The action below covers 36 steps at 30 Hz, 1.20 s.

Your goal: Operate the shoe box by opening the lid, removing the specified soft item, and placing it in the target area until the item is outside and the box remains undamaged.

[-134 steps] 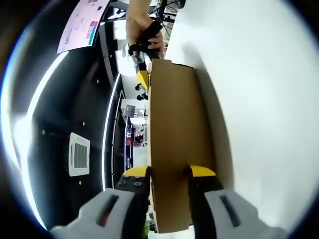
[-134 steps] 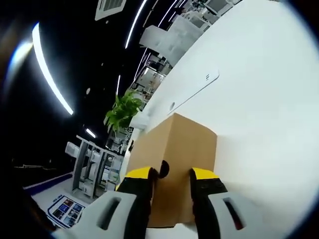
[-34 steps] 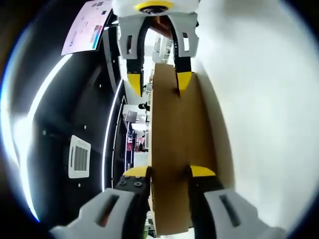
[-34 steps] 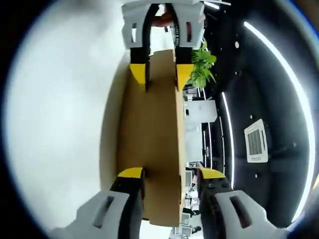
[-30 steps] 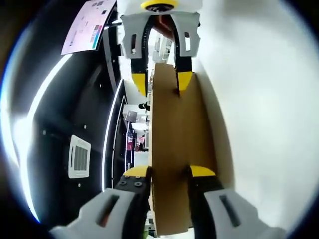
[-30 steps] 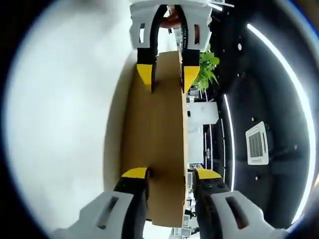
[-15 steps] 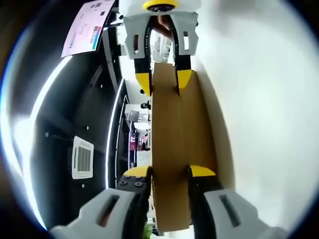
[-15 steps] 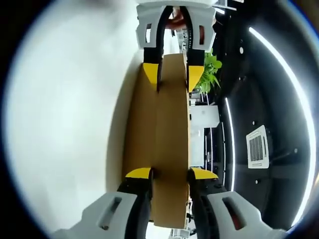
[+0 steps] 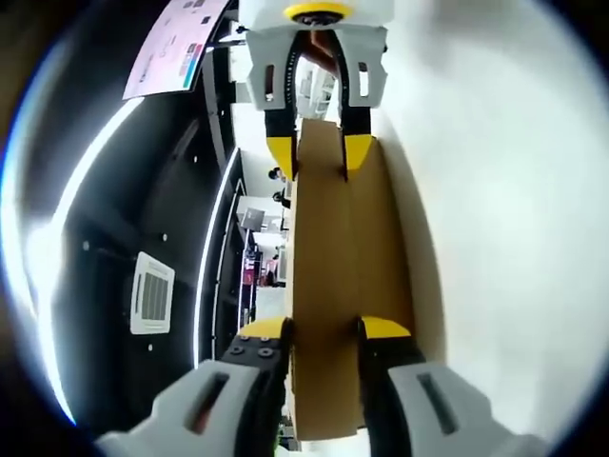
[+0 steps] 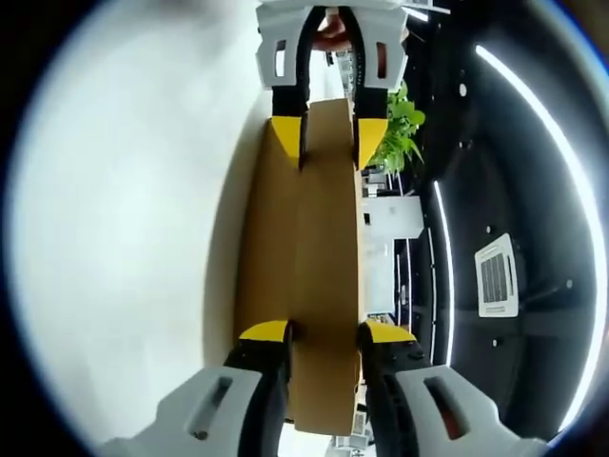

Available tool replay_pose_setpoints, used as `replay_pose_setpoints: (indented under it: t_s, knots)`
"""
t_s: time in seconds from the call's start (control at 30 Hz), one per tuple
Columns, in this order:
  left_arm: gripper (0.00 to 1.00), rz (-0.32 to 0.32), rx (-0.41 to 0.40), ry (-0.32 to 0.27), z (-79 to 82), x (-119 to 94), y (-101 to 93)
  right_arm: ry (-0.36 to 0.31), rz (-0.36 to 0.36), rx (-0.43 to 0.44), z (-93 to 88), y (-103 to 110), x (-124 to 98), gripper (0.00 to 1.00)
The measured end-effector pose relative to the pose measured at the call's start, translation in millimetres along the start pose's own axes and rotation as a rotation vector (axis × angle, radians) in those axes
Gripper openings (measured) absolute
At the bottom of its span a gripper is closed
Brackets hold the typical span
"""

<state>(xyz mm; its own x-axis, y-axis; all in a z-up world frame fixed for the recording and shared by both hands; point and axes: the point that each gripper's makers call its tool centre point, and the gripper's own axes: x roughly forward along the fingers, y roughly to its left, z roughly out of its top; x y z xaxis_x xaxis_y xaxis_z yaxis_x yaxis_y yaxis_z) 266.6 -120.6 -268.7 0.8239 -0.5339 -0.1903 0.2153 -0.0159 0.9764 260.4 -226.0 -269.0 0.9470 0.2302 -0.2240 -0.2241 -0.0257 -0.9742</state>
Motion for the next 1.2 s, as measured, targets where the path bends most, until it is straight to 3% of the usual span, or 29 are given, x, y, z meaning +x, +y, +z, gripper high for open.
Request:
replay_pose_setpoints:
  t_s: [0.63, 1.2]
  knots:
    - [0.27, -0.015, -0.030, -0.016, 0.2, 0.7, 1.4, 0.017, 0.041, 0.012, 4.7, 1.5, -1.4, 0.28]
    - [0.27, -0.034, -0.067, -0.021, -0.1, -0.4, 3.0, -0.010, 0.100, 0.042, 7.2, 0.6, -3.6, 0.26]
